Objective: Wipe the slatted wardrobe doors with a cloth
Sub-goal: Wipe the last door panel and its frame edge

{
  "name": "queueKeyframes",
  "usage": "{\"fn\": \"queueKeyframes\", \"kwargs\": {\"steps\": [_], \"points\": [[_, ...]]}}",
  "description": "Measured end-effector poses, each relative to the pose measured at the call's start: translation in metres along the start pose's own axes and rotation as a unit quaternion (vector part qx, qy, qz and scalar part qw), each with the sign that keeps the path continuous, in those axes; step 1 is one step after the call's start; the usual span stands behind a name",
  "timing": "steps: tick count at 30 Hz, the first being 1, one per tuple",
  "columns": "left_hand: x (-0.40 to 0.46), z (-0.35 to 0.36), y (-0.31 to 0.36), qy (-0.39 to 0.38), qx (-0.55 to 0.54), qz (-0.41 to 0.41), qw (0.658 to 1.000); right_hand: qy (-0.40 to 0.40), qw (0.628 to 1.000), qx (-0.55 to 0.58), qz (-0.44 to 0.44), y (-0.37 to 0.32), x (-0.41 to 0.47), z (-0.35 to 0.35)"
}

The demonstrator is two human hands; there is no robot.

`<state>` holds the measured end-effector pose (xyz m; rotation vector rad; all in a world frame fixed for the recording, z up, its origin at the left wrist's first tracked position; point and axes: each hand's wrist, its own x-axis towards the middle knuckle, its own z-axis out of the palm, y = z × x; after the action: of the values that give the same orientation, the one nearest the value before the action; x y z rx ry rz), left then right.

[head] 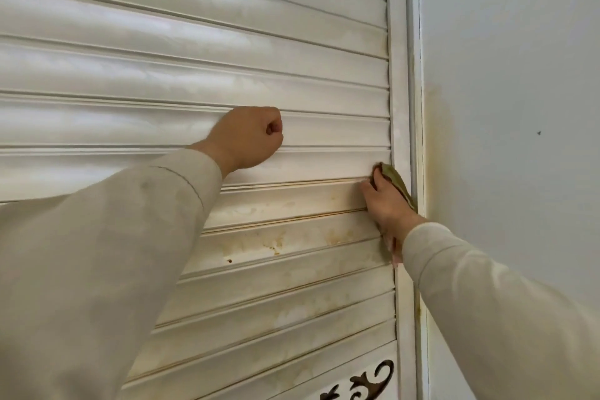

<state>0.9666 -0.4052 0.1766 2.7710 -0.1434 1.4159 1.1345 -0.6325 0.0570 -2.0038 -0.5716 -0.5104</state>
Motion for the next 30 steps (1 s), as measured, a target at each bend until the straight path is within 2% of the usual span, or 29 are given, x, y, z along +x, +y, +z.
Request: {"fn": "queueKeyframes", "kwargs": {"steps": [5, 8, 11, 14, 18, 22, 27, 30], "points": [[-0.033, -0.004, -0.009, -0.002, 0.041, 0.014, 0.999, 0.022, 0.998, -0.053, 0.012, -0.001, -0.004, 0.007], [-0.039, -0.005, -0.008, -0.045, 0.072, 0.025, 0.996, 0.052, 0.996, -0.078, 0.0, 0.001, -0.007, 0.007], [-0.04, -0.003, -0.007, -0.066, 0.098, 0.048, 0.992, 0.043, 0.987, -0.154, -0.003, 0.011, 0.005, -0.01], [-0.039, 0.0, -0.009, -0.051, 0.077, 0.058, 0.994, 0.041, 0.979, -0.202, -0.014, 0.019, 0.013, -0.02], [-0.034, 0.003, -0.01, -0.045, 0.046, 0.06, 0.996, 0.092, 0.977, -0.189, -0.041, 0.021, 0.017, -0.009], [-0.029, 0.006, -0.012, -0.04, 0.028, 0.049, 0.998, 0.101, 0.974, -0.175, -0.102, 0.005, 0.005, 0.012], [-0.028, 0.004, -0.011, -0.056, -0.004, 0.012, 0.998, 0.063, 0.959, -0.157, -0.226, -0.033, -0.023, 0.038], [-0.029, -0.003, -0.002, -0.073, -0.02, -0.007, 0.997, 0.033, 0.958, -0.148, -0.245, -0.045, -0.034, 0.041]]}}
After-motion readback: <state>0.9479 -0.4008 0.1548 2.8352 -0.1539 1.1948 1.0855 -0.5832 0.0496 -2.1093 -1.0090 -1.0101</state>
